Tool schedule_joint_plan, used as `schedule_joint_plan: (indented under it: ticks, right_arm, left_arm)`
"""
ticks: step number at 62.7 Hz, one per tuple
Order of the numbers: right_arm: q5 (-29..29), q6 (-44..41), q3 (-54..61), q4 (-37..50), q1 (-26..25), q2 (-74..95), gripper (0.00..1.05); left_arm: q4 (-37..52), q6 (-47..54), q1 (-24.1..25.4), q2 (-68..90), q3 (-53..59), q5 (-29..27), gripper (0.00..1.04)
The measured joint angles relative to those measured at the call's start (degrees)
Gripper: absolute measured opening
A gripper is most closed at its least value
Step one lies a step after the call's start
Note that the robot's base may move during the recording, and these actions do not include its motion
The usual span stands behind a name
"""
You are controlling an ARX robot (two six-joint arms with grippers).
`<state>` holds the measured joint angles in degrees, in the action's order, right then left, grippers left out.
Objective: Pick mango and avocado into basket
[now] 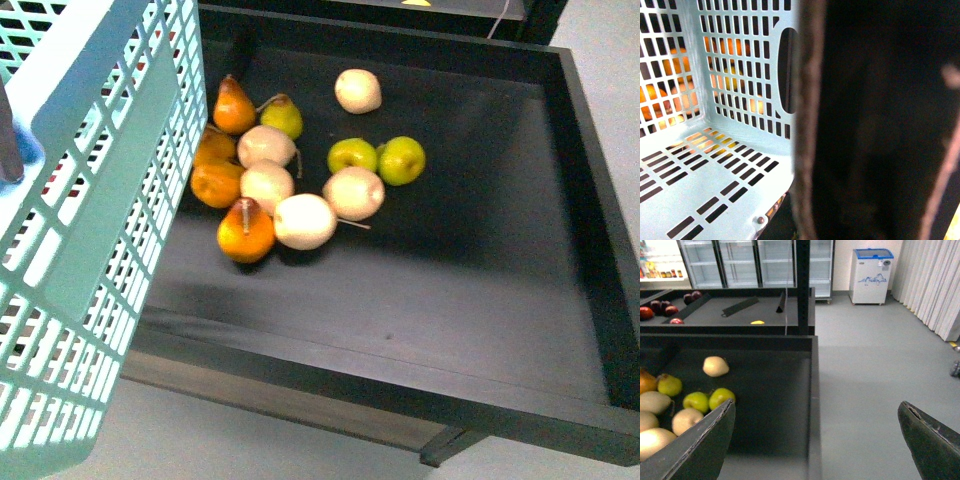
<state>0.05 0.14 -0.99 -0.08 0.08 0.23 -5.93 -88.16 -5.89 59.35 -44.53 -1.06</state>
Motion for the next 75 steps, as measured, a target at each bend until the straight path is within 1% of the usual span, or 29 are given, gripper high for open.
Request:
schedule_joint_plan:
  ticks: [75]
  right_arm:
    - [-0.02, 0.02, 0.00, 0.00, 0.00, -0.02, 0.96]
  left_arm:
    - [-0.02, 0.15, 0.00, 0.00, 0.00, -0.04, 0.05]
